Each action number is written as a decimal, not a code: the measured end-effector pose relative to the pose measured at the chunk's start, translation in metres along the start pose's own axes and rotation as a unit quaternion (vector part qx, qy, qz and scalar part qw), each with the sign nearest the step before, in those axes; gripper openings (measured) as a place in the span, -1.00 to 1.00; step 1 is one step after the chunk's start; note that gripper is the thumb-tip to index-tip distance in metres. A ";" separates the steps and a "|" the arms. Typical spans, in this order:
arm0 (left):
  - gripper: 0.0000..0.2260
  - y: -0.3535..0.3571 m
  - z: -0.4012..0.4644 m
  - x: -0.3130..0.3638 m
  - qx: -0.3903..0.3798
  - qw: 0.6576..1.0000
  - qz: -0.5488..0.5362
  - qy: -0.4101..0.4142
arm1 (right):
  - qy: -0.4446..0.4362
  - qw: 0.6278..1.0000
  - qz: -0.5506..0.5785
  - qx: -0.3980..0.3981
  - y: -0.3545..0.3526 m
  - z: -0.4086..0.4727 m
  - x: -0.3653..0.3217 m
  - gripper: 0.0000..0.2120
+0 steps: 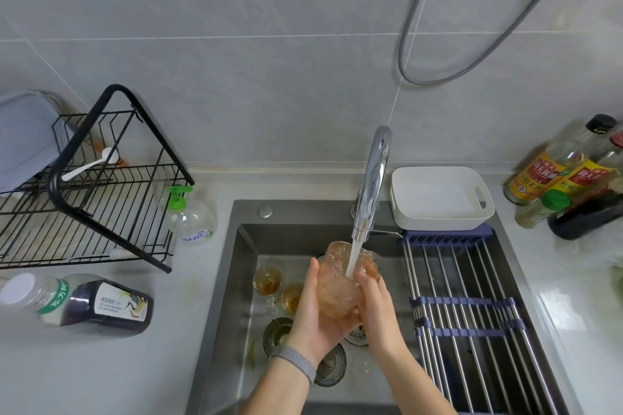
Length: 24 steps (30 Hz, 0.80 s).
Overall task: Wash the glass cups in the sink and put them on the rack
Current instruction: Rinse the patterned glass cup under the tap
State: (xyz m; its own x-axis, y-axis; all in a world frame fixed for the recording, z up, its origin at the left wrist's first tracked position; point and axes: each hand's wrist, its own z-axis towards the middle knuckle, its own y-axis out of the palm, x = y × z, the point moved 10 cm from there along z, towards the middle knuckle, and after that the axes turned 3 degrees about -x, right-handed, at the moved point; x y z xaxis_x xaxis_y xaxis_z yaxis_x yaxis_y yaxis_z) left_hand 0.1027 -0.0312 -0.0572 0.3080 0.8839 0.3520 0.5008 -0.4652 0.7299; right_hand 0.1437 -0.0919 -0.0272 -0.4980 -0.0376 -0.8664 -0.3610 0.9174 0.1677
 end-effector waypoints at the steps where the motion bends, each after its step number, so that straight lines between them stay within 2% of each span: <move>1: -0.35 -0.002 -0.001 0.001 0.005 1.000 -0.010 0.003 | -0.035 0.998 -0.042 0.007 -0.002 -0.003 -0.006 -0.42; 3: -0.40 -0.009 -0.001 0.003 0.029 0.999 -0.025 -0.002 | -0.143 0.980 -0.136 0.022 -0.007 -0.012 -0.029 -0.30; 4: -0.42 -0.014 -0.001 0.004 0.047 0.999 -0.026 -0.010 | -0.205 0.958 -0.197 0.025 -0.008 -0.019 -0.044 -0.37; 6: -0.45 -0.025 0.002 0.006 0.081 0.996 -0.008 -0.021 | -0.281 0.906 -0.315 -0.024 -0.002 -0.025 -0.059 -0.70; 8: -0.47 -0.031 0.006 0.008 0.098 0.995 0.020 -0.022 | -0.255 0.866 -0.416 -0.107 0.012 -0.023 -0.052 -0.89; 10: -0.52 -0.031 0.009 0.010 0.102 0.993 0.053 -0.020 | -0.160 0.832 -0.502 -0.173 0.019 -0.013 -0.033 -0.86; 11: -0.55 -0.030 0.010 0.010 0.106 0.992 0.071 -0.018 | -0.108 0.827 -0.516 -0.197 0.020 -0.008 -0.025 -0.89; 12: -0.57 -0.027 0.010 0.010 0.102 0.991 0.089 -0.016 | -0.070 0.837 -0.497 -0.221 0.023 -0.005 -0.022 -0.92; 14: -0.58 -0.020 0.011 0.006 0.085 0.990 0.110 -0.016 | -0.011 0.895 -0.377 -0.238 0.031 -0.004 -0.029 -0.92; 16: -0.59 -0.014 0.010 0.005 0.083 0.989 0.124 -0.006 | 0.088 0.965 -0.183 -0.167 0.023 -0.001 -0.031 -0.92; 17: -0.61 -0.011 0.009 0.008 0.077 0.988 0.132 0.003 | 0.128 0.979 -0.106 -0.117 0.016 0.000 -0.026 -0.90; 18: -0.61 -0.010 0.007 0.011 0.080 0.987 0.142 0.009 | 0.141 0.983 -0.072 -0.090 0.013 0.000 -0.024 -0.86; 20: -0.60 -0.013 0.005 0.019 0.103 0.985 0.141 0.007 | 0.059 0.973 -0.180 -0.129 0.020 0.000 -0.031 -0.79; 21: -0.57 -0.015 0.004 0.022 0.111 0.985 0.133 -0.001 | -0.016 0.942 -0.290 -0.167 0.028 -0.003 -0.037 -0.78; 22: -0.56 -0.018 0.004 0.022 0.121 0.985 0.121 -0.011 | -0.085 0.890 -0.401 -0.199 0.037 -0.008 -0.041 -0.77; 24: -0.57 -0.024 0.004 0.020 0.123 0.988 0.090 -0.032 | -0.165 0.764 -0.578 -0.235 0.044 -0.014 -0.042 -0.71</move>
State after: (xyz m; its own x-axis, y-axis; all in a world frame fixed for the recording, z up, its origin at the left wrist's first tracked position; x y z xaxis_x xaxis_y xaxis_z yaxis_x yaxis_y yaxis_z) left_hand 0.1003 -0.0023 -0.0699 0.4563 0.7847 0.4196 0.6118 -0.6191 0.4925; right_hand 0.1380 -0.0557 0.0226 0.5656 -0.5419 -0.6216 -0.6904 0.1011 -0.7163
